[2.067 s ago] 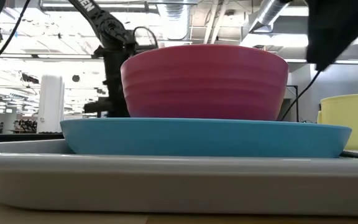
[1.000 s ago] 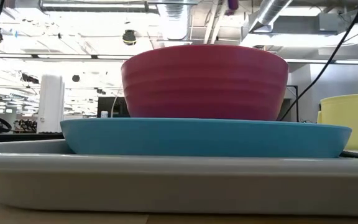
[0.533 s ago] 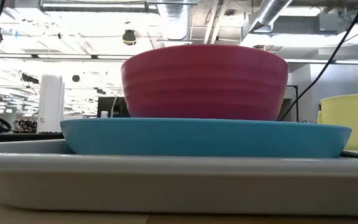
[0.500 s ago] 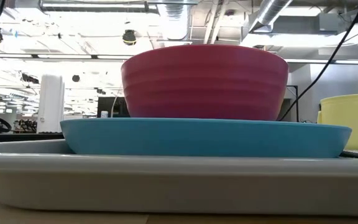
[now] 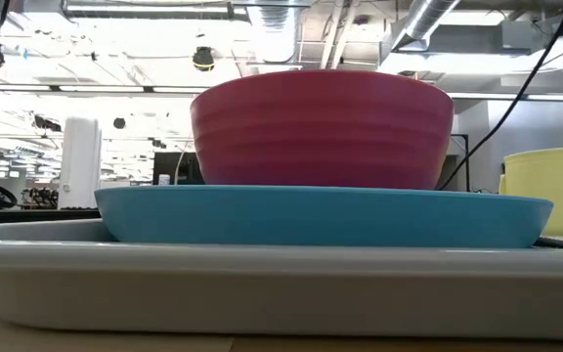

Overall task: Set up tray
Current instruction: Put the purple fork to the left of the blue spoon on the gray table napkin

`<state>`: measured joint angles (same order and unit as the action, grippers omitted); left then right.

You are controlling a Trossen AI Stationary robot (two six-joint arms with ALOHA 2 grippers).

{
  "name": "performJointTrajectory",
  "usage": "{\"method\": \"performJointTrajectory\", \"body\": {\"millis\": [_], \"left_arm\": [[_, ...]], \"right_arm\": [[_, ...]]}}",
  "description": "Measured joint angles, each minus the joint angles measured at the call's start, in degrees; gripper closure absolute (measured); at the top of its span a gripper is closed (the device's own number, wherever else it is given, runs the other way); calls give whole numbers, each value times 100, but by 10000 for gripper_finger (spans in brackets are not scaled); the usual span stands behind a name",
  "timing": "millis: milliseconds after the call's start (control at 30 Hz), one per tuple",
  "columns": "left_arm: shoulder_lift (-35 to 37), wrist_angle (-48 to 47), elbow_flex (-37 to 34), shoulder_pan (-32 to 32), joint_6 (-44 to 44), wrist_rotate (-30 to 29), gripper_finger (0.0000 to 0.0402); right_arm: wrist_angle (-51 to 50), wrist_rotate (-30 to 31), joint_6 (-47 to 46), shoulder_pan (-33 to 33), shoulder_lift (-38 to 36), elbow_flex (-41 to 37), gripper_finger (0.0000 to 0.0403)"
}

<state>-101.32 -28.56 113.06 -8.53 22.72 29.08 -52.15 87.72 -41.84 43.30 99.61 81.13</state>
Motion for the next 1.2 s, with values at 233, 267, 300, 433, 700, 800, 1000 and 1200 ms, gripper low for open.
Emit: {"method": "performJointTrajectory", "body": {"millis": [233, 267, 300, 433, 700, 800, 1000, 1200], "left_arm": [[0, 4, 0, -13, -2, 7, 401], [0, 4, 0, -13, -2, 7, 401], [0, 5, 0, -13, -2, 7, 401], [0, 4, 0, -10, -49, 6, 401], [9, -148, 0, -11, -256, -196, 401], [9, -326, -2, -11, -253, -446, 401], [9, -263, -2, -22, -258, -411, 401], [9, -160, -2, -48, -442, -516, 401]], "right_arm": [[414, -179, 919, -342, 0, 294, 225], [535, -263, 1004, -402, 0, 302, 225], [626, -348, 1083, -457, 0, 303, 225], [943, -720, 1367, -677, 0, 303, 230], [1109, -1047, 1390, -795, 0, 303, 282], [1109, -985, 1390, -671, 0, 303, 310], [1107, -820, 1475, -580, 0, 303, 348], [1108, -832, 1836, -612, 0, 303, 389]]}}
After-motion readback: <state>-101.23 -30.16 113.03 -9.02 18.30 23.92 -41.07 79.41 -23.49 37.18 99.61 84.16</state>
